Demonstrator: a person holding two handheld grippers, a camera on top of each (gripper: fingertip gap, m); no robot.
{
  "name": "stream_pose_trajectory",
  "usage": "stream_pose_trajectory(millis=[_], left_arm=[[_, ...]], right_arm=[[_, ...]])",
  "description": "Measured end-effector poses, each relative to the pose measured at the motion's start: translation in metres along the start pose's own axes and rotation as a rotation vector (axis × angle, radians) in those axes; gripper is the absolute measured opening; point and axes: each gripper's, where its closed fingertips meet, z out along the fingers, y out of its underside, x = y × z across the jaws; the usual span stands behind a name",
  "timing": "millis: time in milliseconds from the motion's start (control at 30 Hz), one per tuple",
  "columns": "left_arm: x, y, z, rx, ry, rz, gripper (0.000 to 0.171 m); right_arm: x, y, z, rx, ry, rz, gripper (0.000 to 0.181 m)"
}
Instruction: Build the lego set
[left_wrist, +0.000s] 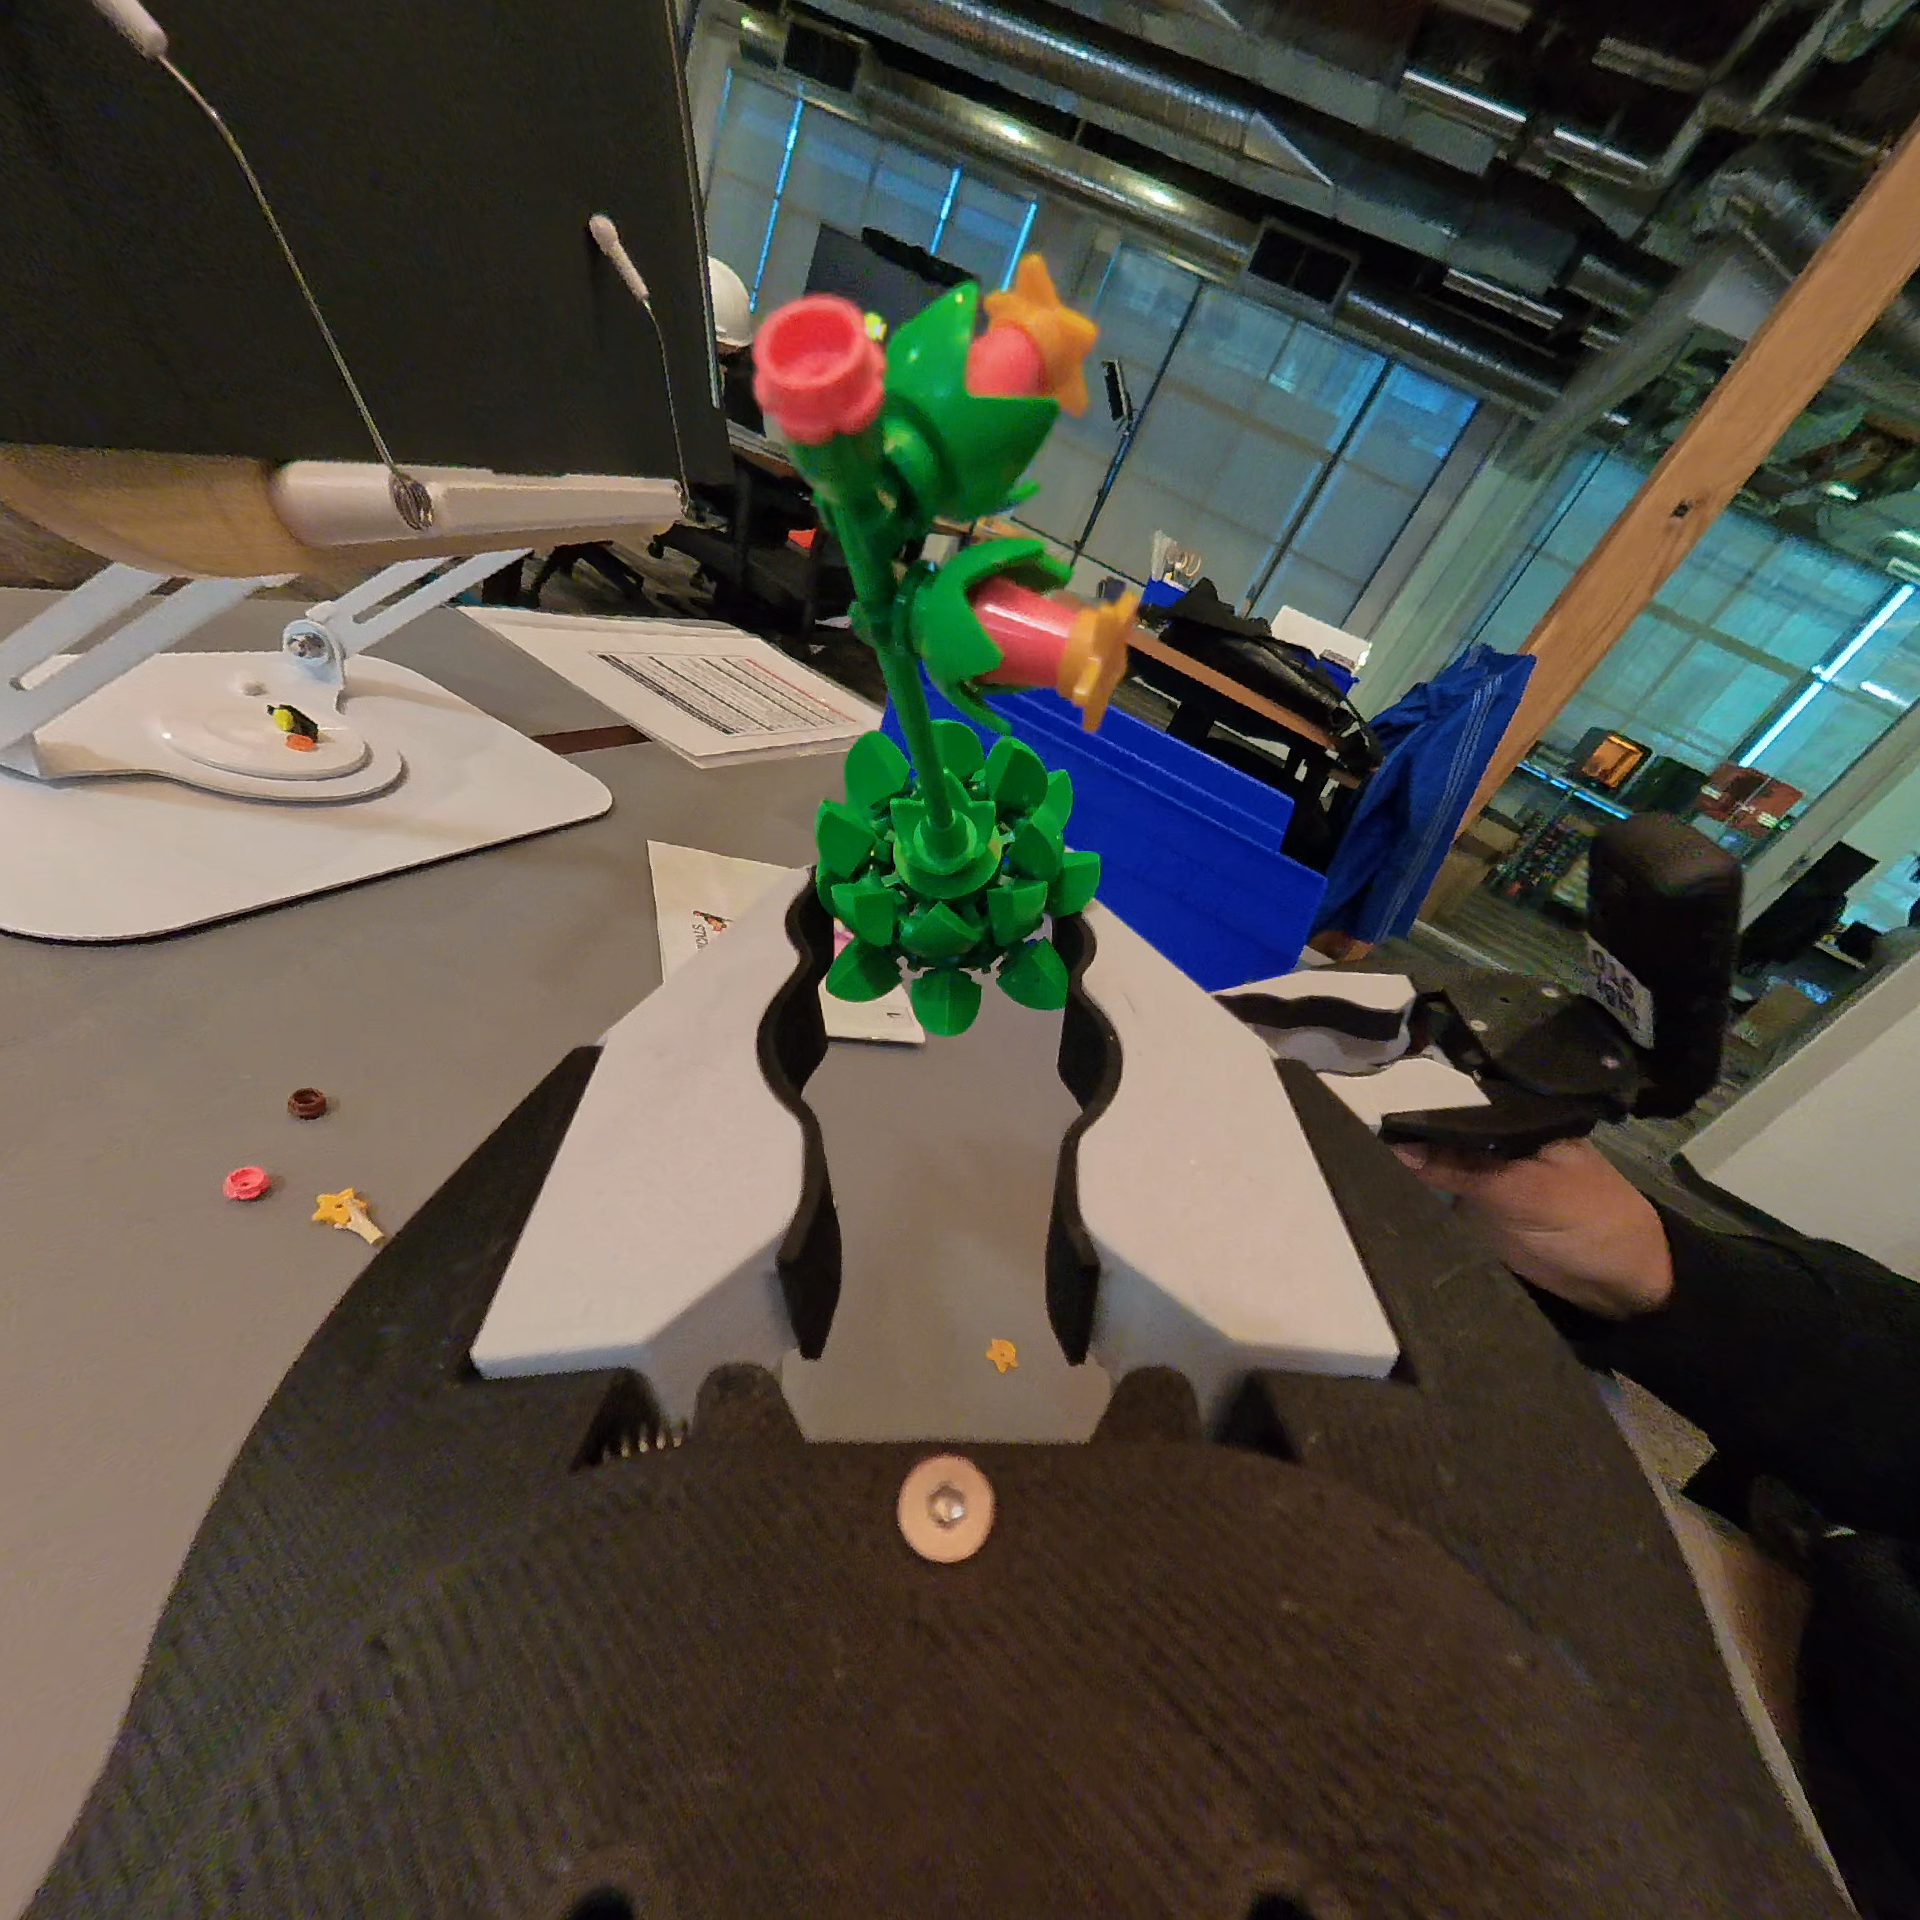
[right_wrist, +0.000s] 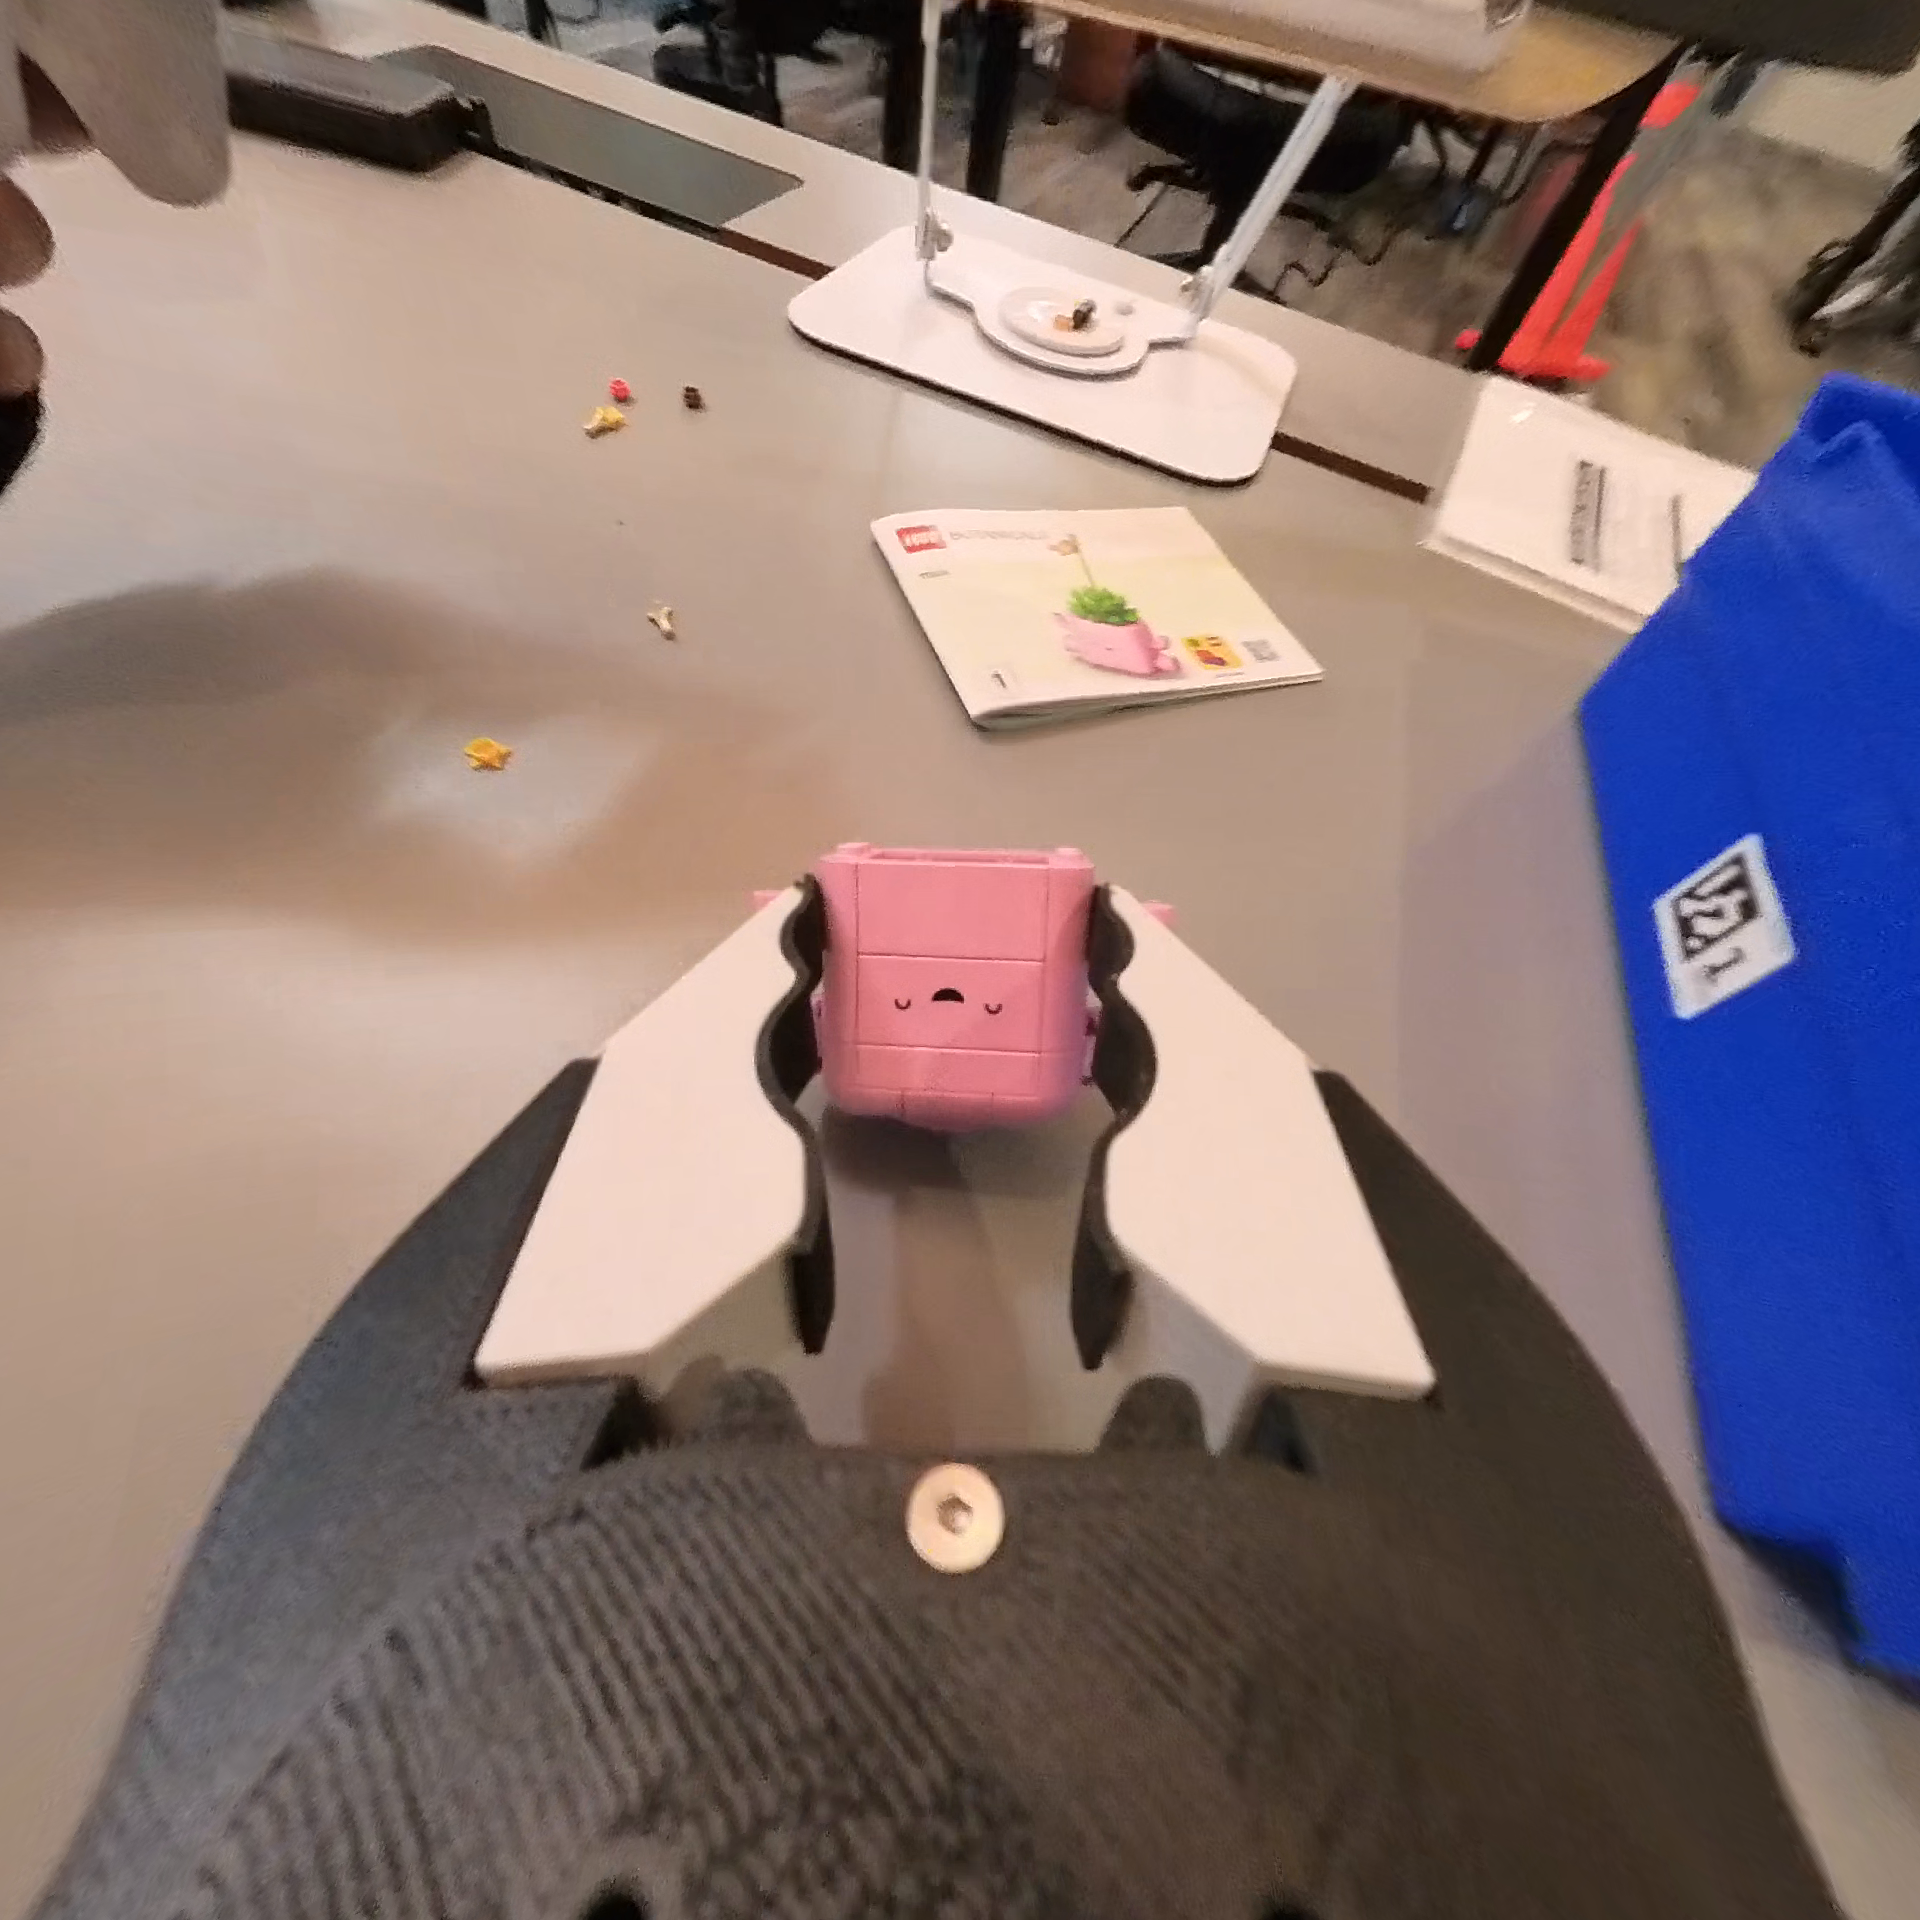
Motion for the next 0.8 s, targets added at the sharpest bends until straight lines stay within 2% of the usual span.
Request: stream_pose_trajectory(millis=[100,300,433,667,733,800], left_arm=[[0.0,-0.001,0.0,0.01,0.008,-0.015,0.04],[0.004,0.007,0.006,-0.027,0.024,-0.02,0.039],[0.024,0.043,0.02,-0.23,0.16,-0.121,0.04],[0.076,0.133,0.048,-0.628,0.305,0.029,0.039],[0.083,0.139,0.057,-0.625,0.308,0.052,0.039],[0.091,0.124,0.064,-0.524,0.342,-0.003,0.039]], right_arm=[[-0.003,0.013,-0.007,-0.058,0.032,-0.085,0.051],[-0.008,0.019,-0.023,-0.05,0.032,-0.126,0.051],[-0.008,0.013,-0.026,-0.004,-0.005,-0.083,0.051],[-0.001,0.007,-0.03,0.038,-0.059,0.039,0.05],[-0.003,0.006,-0.031,0.05,-0.075,0.037,0.05],[-0.006,0.005,-0.032,0.06,-0.067,-0.006,0.05]])
